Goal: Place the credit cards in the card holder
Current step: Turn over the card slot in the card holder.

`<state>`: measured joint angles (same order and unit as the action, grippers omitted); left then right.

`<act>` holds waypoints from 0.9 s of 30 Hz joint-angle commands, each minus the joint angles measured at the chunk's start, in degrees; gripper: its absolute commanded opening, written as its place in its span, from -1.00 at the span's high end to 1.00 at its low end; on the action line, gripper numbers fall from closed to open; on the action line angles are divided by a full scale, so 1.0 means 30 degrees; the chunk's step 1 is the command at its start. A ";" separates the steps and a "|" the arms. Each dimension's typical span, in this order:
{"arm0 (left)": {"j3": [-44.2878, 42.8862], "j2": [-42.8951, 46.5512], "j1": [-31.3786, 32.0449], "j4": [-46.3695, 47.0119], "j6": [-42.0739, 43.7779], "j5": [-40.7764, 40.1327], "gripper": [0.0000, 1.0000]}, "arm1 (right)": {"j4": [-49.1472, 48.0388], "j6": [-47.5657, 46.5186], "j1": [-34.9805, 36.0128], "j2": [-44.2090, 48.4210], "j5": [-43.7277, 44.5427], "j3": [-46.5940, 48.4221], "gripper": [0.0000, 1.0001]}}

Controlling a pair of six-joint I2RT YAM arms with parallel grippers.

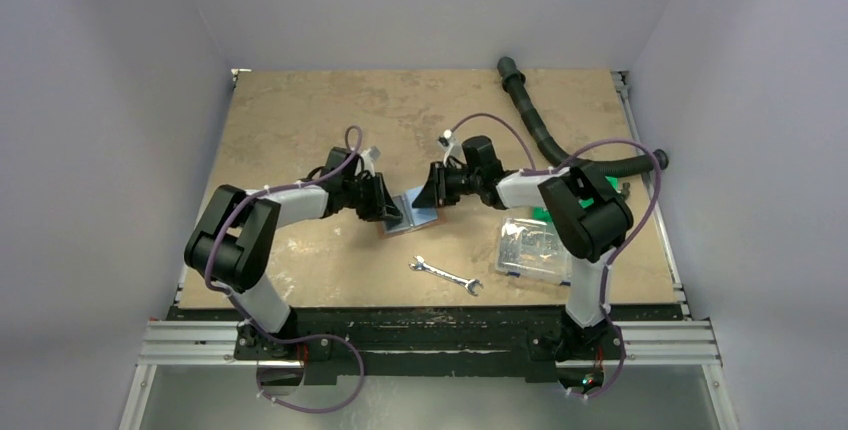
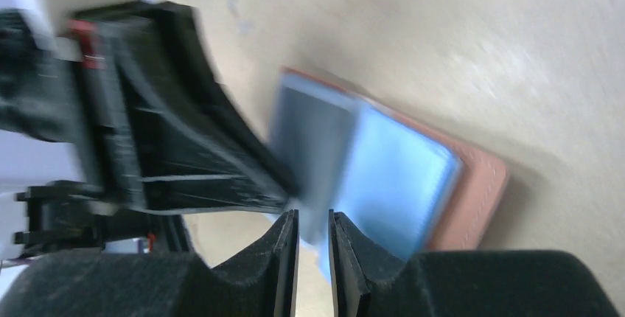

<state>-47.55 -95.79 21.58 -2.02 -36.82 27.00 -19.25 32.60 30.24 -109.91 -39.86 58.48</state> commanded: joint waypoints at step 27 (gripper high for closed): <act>0.0755 -0.0155 -0.0559 -0.0486 0.0673 0.0330 0.15 | 0.0602 -0.0609 0.0323 -0.0115 0.0393 0.0104 0.19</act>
<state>-48.82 -93.23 19.81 -4.29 -36.36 28.95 -14.24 29.34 31.62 -106.54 -37.43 60.18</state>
